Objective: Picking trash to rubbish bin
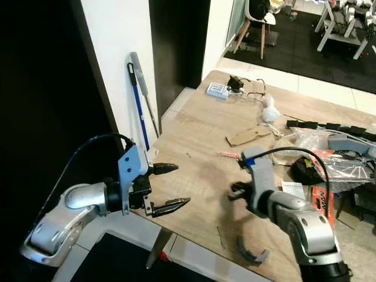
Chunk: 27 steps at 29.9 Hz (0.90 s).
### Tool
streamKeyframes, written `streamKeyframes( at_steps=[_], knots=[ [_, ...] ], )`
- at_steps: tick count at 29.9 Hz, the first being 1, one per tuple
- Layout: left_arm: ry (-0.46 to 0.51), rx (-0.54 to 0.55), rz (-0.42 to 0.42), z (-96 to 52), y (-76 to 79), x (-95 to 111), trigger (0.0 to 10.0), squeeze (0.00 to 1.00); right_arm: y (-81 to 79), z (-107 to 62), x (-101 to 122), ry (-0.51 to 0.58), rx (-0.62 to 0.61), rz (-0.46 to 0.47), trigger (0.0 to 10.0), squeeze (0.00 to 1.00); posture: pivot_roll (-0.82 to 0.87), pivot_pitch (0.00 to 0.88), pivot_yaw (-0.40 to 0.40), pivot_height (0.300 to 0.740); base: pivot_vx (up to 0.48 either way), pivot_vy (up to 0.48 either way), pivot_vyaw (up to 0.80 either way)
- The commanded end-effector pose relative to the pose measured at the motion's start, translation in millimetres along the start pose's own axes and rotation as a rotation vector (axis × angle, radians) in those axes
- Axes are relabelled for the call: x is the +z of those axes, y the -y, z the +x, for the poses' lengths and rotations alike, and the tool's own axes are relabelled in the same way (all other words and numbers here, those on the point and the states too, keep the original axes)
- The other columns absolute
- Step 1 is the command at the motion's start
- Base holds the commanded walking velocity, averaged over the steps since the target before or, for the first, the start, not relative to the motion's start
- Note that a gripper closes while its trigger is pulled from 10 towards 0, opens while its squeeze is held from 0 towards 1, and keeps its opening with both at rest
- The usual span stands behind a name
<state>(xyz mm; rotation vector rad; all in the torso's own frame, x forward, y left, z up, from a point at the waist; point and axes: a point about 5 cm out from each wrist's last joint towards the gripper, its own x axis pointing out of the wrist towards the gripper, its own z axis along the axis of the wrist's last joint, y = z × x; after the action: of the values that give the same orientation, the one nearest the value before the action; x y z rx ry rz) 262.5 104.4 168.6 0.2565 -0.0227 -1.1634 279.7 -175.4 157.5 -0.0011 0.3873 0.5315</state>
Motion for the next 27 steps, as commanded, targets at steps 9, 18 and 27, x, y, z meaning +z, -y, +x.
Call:
streamKeyframes(
  at_steps=[9, 18, 27],
  knots=[
    [-0.034, 0.689, -0.073, -26.2, -56.6, -21.2, 10.0, 0.0, 7.5, -0.4, 34.9, 0.35, -0.291, -0.201, 10.0, 0.0, -0.02, 0.075, 0.002, 0.74, 0.0, 0.0, 0.0],
    [-0.07, 0.888, -0.168, -37.3, -56.8, -37.9, 10.0, 0.0, 9.6, 3.0, 39.7, 0.49, -0.419, -0.282, 10.0, 0.0, -0.04, 0.054, -0.015, 0.74, 0.0, 0.0, 0.0],
    [-0.064, 1.038, -0.161, -34.4, -57.9, -39.3, 10.0, 0.0, 15.6, 10.3, 35.7, 0.538, -0.471, -0.302, 10.0, 0.0, -0.05, 0.044, -0.071, 0.74, 0.0, 0.0, 0.0]
  ],
)
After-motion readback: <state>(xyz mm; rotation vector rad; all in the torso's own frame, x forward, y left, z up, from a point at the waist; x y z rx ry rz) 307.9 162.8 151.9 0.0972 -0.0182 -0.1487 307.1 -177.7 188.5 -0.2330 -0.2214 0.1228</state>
